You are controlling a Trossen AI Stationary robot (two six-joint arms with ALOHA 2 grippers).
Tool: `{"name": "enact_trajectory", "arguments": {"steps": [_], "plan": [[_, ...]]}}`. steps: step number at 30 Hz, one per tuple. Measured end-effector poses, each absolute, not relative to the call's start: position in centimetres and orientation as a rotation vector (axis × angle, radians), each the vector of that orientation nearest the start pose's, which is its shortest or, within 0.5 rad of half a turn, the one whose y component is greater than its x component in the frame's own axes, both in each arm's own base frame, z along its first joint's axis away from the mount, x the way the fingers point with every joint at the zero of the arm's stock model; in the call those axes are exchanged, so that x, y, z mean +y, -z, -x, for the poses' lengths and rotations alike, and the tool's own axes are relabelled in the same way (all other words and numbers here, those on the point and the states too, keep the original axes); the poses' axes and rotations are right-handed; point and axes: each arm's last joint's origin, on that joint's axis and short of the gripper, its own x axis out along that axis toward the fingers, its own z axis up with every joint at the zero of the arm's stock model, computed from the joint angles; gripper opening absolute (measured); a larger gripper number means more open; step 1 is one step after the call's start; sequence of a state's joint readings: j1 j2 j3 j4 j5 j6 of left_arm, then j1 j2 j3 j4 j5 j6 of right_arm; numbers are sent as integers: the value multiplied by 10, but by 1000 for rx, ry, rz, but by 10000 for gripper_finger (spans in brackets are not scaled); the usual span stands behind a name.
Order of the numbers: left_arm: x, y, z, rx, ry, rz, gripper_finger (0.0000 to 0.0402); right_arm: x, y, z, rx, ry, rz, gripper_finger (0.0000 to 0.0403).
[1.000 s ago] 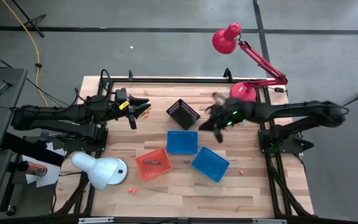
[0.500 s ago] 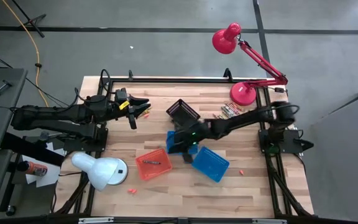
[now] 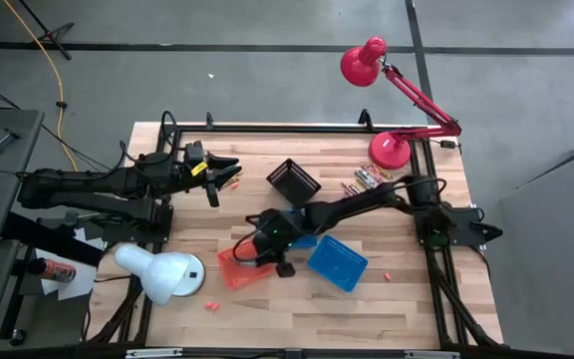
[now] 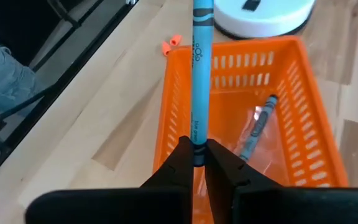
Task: Sort crayons
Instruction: Put the blue/green crayon into the orange bin
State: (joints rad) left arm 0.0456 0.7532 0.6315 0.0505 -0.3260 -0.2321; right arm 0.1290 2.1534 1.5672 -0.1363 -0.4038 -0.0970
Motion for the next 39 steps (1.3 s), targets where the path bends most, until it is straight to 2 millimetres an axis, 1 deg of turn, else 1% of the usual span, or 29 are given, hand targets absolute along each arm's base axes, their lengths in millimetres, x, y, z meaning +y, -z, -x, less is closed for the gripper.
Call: {"name": "enact_trajectory", "arguments": {"steps": [5, 10, 15, 18, 20, 25, 29, 32, 34, 36, 39], "plan": [[17, -307, -172, 29, -378, 219, 108, 77, -181, -474, 718, -556, 37, 55], [17, -307, -172, 28, -378, 219, 108, 75, -190, -476, 744, -497, 84, 106], [17, -307, -172, 28, -378, 219, 108, 62, -208, -476, 829, -498, 102, 140], [17, -307, -172, 28, -378, 219, 108, 50, -217, -471, 932, -507, 127, 147], [17, -307, -172, 29, -378, 219, 108, 39, -219, -463, 1020, -519, 123, 148], [17, -307, -172, 28, -378, 219, 108, 8, -217, -433, 1249, -579, -9, 149], [17, -307, -172, 29, -378, 219, 108, -11, -209, -394, 1329, -594, -140, 149], [17, -307, -172, 29, -377, 219, 108, -17, -212, -358, 1324, -534, -184, 149], [17, -307, -172, 29, -377, 219, 108, -19, -215, -332, 1301, -458, -208, 149], [17, -307, -172, 30, -378, 219, 108, -21, -222, -309, 1244, -366, -226, 149], [17, -307, -172, 30, -378, 219, 108, -22, -237, -279, 1109, -195, -257, 149]]}}
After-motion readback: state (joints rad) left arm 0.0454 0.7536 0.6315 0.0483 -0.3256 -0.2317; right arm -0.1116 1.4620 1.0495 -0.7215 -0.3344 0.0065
